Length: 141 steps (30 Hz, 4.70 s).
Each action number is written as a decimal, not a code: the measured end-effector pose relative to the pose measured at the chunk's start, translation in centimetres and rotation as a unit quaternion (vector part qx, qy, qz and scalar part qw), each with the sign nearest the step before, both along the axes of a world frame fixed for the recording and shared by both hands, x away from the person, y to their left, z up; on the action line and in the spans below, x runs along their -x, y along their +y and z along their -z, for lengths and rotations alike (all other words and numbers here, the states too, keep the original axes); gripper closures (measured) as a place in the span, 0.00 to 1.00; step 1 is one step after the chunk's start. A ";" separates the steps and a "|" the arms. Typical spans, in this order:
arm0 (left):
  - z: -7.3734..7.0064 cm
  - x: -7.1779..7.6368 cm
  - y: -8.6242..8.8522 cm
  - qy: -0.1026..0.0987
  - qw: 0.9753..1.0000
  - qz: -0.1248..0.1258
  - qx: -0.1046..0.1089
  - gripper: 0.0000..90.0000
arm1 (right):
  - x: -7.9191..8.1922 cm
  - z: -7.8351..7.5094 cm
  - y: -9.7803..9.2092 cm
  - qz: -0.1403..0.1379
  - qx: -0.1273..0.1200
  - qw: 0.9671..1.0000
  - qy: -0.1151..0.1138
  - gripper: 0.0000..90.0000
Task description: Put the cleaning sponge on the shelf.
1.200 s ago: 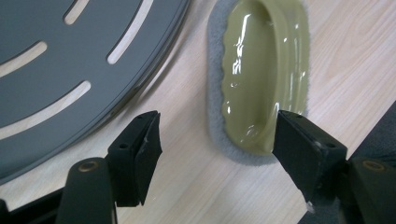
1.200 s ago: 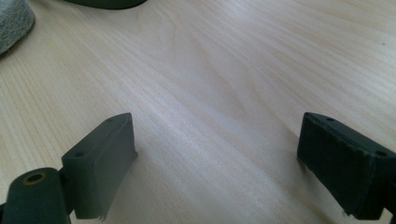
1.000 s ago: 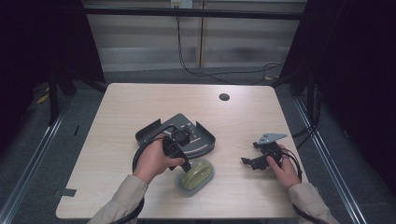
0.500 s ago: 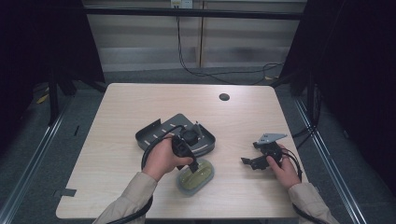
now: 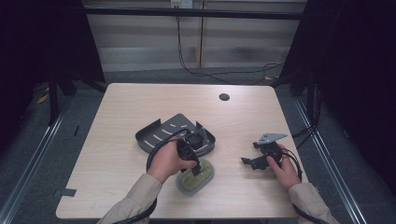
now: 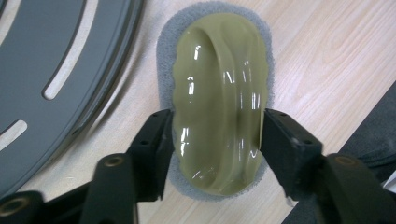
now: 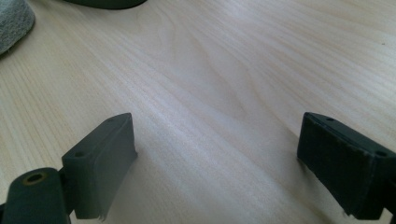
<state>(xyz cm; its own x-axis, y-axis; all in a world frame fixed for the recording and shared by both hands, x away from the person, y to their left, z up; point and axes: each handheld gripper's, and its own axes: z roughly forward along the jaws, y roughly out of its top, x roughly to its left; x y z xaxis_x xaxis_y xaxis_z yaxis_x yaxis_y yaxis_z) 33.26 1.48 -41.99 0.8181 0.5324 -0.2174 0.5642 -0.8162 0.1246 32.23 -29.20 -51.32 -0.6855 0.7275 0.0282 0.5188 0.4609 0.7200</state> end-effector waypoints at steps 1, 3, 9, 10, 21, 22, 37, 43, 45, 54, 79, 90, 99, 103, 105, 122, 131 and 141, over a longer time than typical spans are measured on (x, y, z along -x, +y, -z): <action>0.0 0.0 -0.1 0.001 1.000 0.000 -0.001 0.53 | 0.0 0.0 0.0 0.000 0.000 1.000 0.000 0.12; 0.1 0.1 -0.4 0.006 1.000 0.007 -0.001 0.60 | 0.0 0.0 0.0 0.001 -0.001 1.000 0.001 0.12; -0.1 0.3 -0.8 0.010 1.000 0.020 -0.007 0.79 | 0.0 0.0 0.0 0.001 0.000 1.000 0.001 0.12; -0.1 0.2 -0.8 0.012 1.000 0.021 -0.004 0.80 | 0.0 0.0 0.0 0.001 -0.001 1.000 0.001 0.12; -2.6 -0.3 1.3 0.014 1.000 0.006 0.010 0.80 | 0.0 0.0 0.0 0.001 0.000 1.000 0.000 0.12; -2.6 -0.3 1.3 0.014 1.000 0.006 0.010 0.80 | 0.0 0.0 0.0 0.001 0.000 1.000 0.000 0.12; -5.2 -0.9 3.4 0.006 1.000 -0.012 0.006 0.80 | 0.0 0.0 0.0 0.001 0.000 1.000 0.001 0.12; -6.1 -1.4 4.0 0.002 1.000 -0.015 0.005 0.80 | 0.0 0.0 0.0 0.001 0.000 1.000 0.001 0.12; -6.5 -1.5 4.2 0.002 1.000 -0.020 0.006 0.80 | 0.0 0.0 0.0 0.001 0.000 1.000 0.001 0.12; -7.8 -2.2 5.0 -0.006 1.000 -0.029 0.007 0.80 | 0.0 0.0 0.0 0.000 0.000 1.000 0.000 0.12; -8.5 -5.6 7.1 -0.020 0.998 -0.065 0.004 0.80 | 0.0 0.0 0.0 0.001 0.000 1.000 0.001 0.12; -8.6 -6.7 6.7 -0.027 0.998 -0.064 0.004 0.80 | 0.0 0.0 0.0 0.000 0.000 1.000 0.000 0.12; -8.3 -7.9 6.5 -0.032 0.997 -0.064 0.011 0.80 | 0.0 0.0 0.0 0.001 -0.001 1.000 0.001 0.12; -8.3 -8.3 6.5 -0.035 0.997 -0.067 0.010 0.80 | 0.0 0.0 0.0 0.001 0.000 1.000 0.002 0.12; -8.2 -8.5 6.5 -0.033 0.997 -0.068 0.010 0.80 | 0.0 0.0 0.0 0.001 0.000 1.000 0.002 0.12; -7.8 -10.2 6.5 -0.036 0.996 -0.075 0.005 0.80 | 0.0 0.0 0.0 0.000 0.001 1.000 0.001 0.12; -7.3 -11.0 6.8 -0.037 0.995 -0.088 0.003 0.80 | 0.0 0.0 0.0 0.001 0.000 1.000 0.001 0.12; -6.2 -11.9 7.6 -0.038 0.994 -0.106 0.003 0.80 | 0.0 0.0 0.0 0.000 0.000 1.000 0.001 0.12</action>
